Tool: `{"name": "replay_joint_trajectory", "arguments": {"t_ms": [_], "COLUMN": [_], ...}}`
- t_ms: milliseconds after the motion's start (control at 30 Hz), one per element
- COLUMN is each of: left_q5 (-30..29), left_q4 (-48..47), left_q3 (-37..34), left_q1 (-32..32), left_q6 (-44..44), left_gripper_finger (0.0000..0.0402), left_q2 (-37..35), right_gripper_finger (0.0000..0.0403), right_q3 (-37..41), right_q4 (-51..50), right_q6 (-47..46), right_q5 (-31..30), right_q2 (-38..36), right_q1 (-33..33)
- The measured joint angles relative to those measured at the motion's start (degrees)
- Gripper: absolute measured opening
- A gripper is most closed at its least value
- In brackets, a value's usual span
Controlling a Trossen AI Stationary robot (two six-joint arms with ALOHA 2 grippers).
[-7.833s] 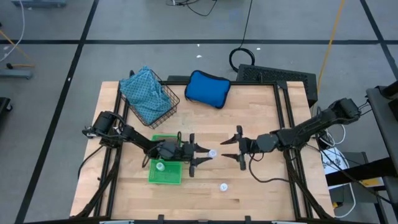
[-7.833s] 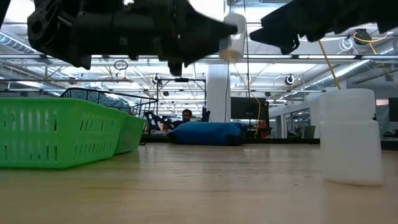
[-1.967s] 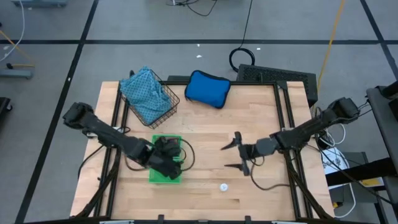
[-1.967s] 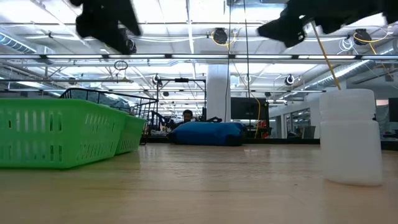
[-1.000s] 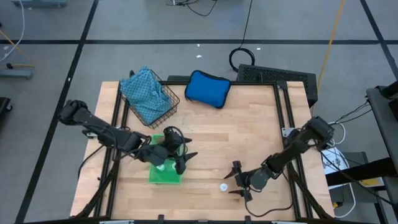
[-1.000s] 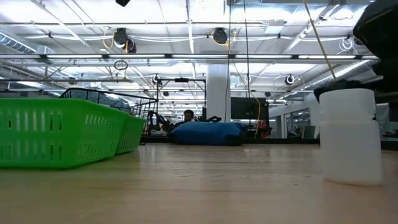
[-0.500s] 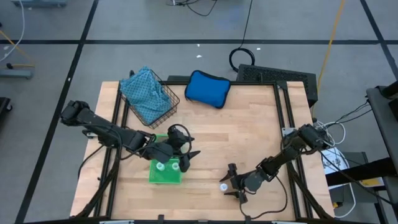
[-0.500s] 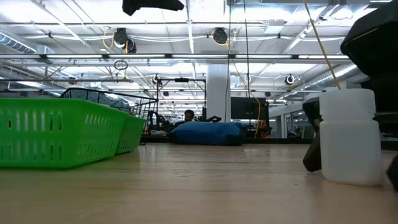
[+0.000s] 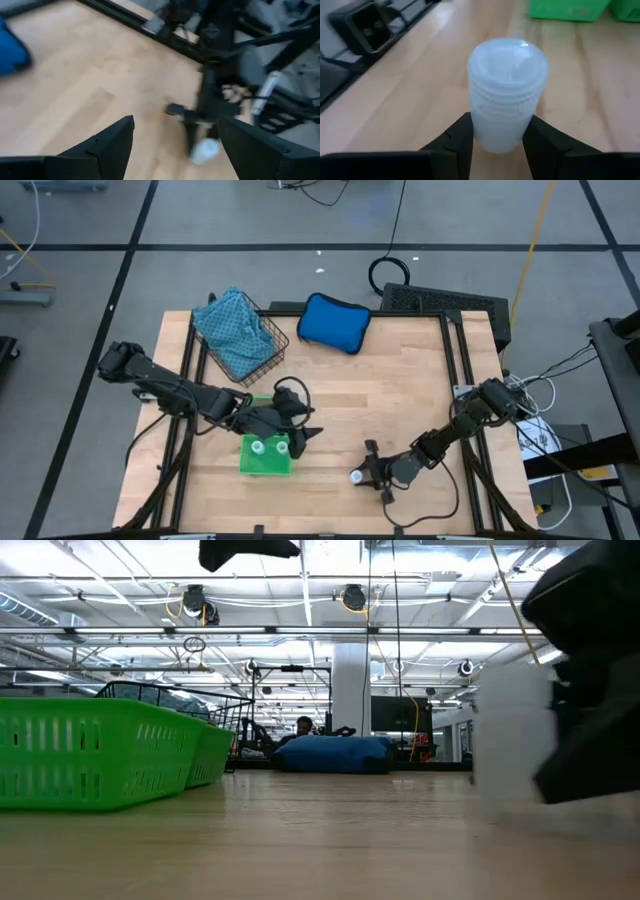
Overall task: Pick & Place Medicine items
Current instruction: Put the white pill bottle into the bottom green basket
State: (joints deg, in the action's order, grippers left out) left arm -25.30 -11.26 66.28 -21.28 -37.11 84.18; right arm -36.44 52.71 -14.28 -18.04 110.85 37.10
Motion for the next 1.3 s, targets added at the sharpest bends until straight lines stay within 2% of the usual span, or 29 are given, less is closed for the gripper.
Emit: {"name": "replay_joint_trajectory", "arguments": {"t_ms": [167,467,600,767,933,1133,1300], "left_q5": [4.7,5.4,5.6,5.9,9.5,9.4,8.8], "left_q4": [2.9,0.6,-7.3,-22.6,-31.8,-32.2,-32.1], "left_q3": [0.0,0.8,5.9,16.8,25.6,28.0,28.0], "left_q1": [0.4,-1.0,-1.7,-2.2,-2.1,-2.0,-1.7], "left_q6": [0.7,4.5,5.8,8.2,8.9,10.4,10.0], "left_gripper_finger": [0.0296,0.0296,0.0296,0.0296,0.0296,0.0296,0.0296], "left_q2": [0.0,1.8,8.0,17.6,26.0,31.2,31.9], "right_gripper_finger": [0.0127,0.0127,0.0127,0.0127,0.0127,0.0127,0.0127], "right_q3": [-1.9,-8.1,-11.5,-14.5,-15.5,-15.5,-15.5], "right_q4": [-2.6,-12.3,-15.6,-17.5,-18.0,-18.5,-18.8], "right_q6": [0.0,1.7,4.8,6.9,7.9,7.9,7.9], "right_q5": [0.3,5.3,6.3,6.3,6.3,6.4,6.3], "right_q2": [0.0,-0.1,-0.1,-0.1,-0.1,-0.1,-0.1], "right_q1": [-3.4,-9.9,-11.8,-13.2,-13.6,-13.5,-13.5]}}
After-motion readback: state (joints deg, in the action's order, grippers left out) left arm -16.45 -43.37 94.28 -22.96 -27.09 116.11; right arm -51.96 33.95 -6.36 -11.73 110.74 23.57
